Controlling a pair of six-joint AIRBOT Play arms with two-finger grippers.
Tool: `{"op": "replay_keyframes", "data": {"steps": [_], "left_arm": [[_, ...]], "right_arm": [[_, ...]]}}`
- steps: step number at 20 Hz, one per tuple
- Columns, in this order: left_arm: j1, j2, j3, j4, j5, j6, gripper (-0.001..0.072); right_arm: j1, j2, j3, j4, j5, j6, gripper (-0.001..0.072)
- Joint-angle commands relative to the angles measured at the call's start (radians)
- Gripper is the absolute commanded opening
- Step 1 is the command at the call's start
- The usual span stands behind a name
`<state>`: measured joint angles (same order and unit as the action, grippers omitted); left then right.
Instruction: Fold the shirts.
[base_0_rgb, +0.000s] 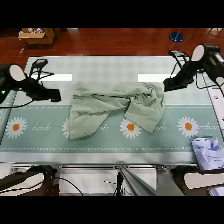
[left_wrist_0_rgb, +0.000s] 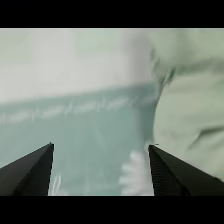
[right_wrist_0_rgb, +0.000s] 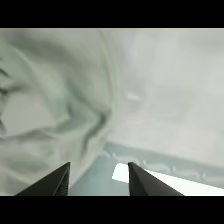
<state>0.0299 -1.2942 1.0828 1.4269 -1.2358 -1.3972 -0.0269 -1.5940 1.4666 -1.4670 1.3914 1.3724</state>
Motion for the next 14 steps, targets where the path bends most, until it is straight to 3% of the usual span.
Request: {"op": "replay_keyframes", "data": {"steps": [1, 3, 5, 7, 10, 14], "left_arm": [[0.090, 0.042, -0.108, -0.187, -0.198, 0.055, 0.0720], [0.097, 0.076, -0.213, -0.246, -0.198, 0.078, 0.0720], [0.096, 0.082, -0.301, -0.266, -0.200, 0.081, 0.0720], [0.096, 0.082, -0.375, -0.281, -0.201, 0.103, 0.0720], [0.096, 0.077, -0.451, -0.305, -0.140, 0.104, 0.0720], [0.094, 0.043, -0.474, -0.446, -0.071, 0.141, 0.0720]], "right_arm": [[-0.131, 0.009, -0.105, 0.196, 0.071, -0.052, 0.0450], [-0.197, 0.009, -0.179, 0.375, 0.076, -0.125, 0.0450], [-0.251, 0.009, -0.236, 0.532, 0.084, -0.196, 0.0514], [-0.290, 0.009, -0.272, 0.621, 0.090, -0.233, 0.0514], [-0.319, 0.009, -0.280, 0.621, 0.089, -0.248, 0.0513], [-0.327, 0.022, -0.280, 0.622, 0.075, -0.260, 0.0510]]}}
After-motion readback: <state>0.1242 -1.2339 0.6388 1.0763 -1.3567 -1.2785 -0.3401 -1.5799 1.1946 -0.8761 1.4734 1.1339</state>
